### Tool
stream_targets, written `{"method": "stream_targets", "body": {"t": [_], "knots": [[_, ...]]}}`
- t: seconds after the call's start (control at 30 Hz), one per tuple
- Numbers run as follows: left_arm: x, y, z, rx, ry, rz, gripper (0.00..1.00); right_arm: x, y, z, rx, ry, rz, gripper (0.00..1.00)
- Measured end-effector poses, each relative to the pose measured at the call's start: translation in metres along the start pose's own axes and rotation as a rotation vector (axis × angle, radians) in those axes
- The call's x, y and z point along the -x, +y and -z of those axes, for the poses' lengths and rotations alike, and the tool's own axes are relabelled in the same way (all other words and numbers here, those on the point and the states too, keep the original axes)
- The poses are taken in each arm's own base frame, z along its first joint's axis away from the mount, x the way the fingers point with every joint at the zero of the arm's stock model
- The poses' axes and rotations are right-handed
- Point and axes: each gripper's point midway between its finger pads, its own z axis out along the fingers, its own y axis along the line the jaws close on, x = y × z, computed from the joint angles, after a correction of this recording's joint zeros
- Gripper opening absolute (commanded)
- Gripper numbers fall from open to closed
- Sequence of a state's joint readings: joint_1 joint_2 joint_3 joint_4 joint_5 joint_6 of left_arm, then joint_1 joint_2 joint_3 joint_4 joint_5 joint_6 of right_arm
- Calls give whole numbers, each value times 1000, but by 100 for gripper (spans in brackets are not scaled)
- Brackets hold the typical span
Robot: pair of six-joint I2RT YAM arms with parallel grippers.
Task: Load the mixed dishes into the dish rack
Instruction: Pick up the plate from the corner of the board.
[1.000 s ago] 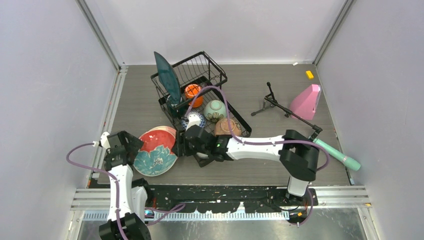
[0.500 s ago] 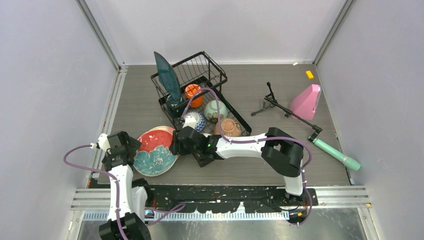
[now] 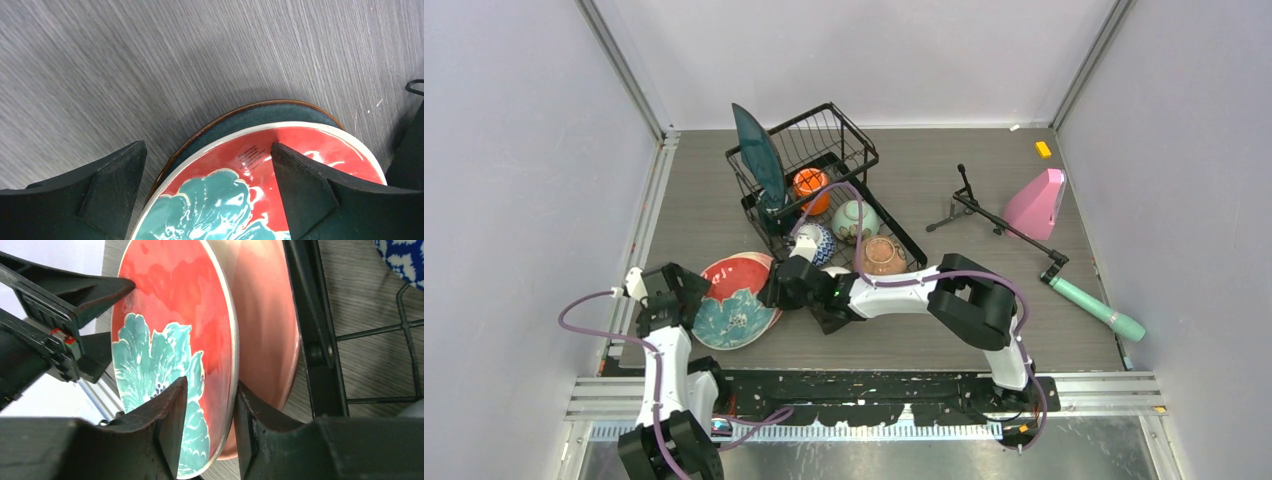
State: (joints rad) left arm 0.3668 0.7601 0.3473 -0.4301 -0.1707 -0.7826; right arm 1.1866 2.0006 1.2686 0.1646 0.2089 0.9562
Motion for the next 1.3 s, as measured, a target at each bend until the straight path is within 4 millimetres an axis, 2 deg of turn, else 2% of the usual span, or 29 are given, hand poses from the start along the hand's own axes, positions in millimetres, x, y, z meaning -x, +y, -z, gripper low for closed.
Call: {"method": "stream_targets", "body": {"t": [0.27,0.37,0.43,0.7,0.83,1.1,1.3], "knots": [[-9,-7,-1,-62,24,5,98,3,-5,-7,50,-1,-131,21],[-10,-6,-1,-66,19,-2,98,6,-4,-9,60,-2,-172,4],[-10,-6,-1,-67,19,-1,98,9,-1,-9,83,2,-201,1],[-11,-5,2,-62,29,-14,100,8,-2,-9,90,14,-197,0],[-4,-4,10,-40,29,-36,100,8,1,-4,111,23,-163,0],[41,-26,37,-68,-74,-69,100,16,-2,30,109,41,-42,0],[50,-32,46,-82,-87,-96,100,24,-3,57,124,69,-7,0]]}}
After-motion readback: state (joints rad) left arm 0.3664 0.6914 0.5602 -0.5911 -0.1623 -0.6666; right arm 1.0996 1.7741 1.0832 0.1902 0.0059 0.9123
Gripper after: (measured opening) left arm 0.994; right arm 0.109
